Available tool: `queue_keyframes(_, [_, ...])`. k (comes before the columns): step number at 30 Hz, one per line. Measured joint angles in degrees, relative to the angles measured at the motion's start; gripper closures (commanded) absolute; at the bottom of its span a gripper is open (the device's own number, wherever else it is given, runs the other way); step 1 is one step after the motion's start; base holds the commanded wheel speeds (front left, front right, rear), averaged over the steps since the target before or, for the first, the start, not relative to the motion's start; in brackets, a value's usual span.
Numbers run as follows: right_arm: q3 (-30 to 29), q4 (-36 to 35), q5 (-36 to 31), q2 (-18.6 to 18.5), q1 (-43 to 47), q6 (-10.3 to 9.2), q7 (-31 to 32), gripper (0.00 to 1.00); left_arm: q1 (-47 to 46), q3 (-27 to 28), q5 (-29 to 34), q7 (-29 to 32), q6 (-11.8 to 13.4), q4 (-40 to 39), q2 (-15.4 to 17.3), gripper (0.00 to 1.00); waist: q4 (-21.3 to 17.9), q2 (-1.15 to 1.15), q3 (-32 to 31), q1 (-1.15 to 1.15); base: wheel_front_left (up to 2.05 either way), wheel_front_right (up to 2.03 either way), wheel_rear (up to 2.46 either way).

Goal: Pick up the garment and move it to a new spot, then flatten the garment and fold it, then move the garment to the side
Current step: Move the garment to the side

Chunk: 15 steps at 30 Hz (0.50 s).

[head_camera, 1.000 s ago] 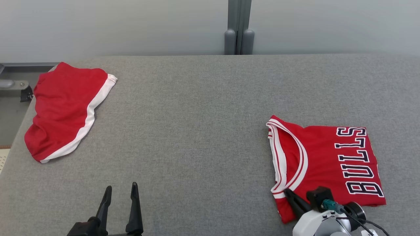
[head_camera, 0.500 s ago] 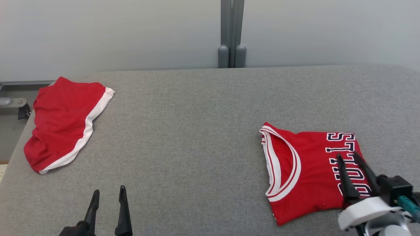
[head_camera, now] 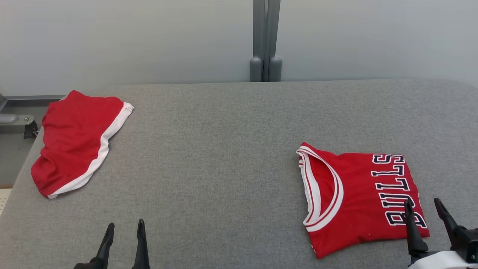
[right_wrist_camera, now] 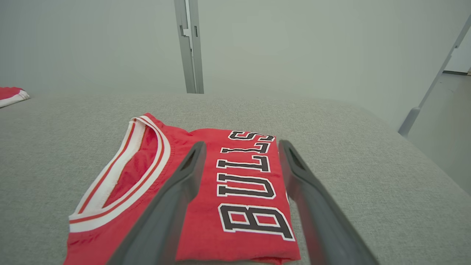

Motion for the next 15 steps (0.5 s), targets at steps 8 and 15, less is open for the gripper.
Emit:
queue_keyframes(8, [-0.5,1.3,2.7,1.1,-0.9,0.0,0.0,0.0,0.0,0.1,0.1,0.0,-0.3,0.1,0.0,0.0,-0.4,0.0,0.6,0.0,0.0,0.0,0.0])
queue_keyframes(15, [-1.3,9.1,12.5,-4.8,-12.5,0.0,12.4,0.0,-0.8,-0.9,0.4,0.0,-1.0,0.2,0.0,0.0,-1.3,0.0,3.0,0.0,0.0,0.0,0.0])
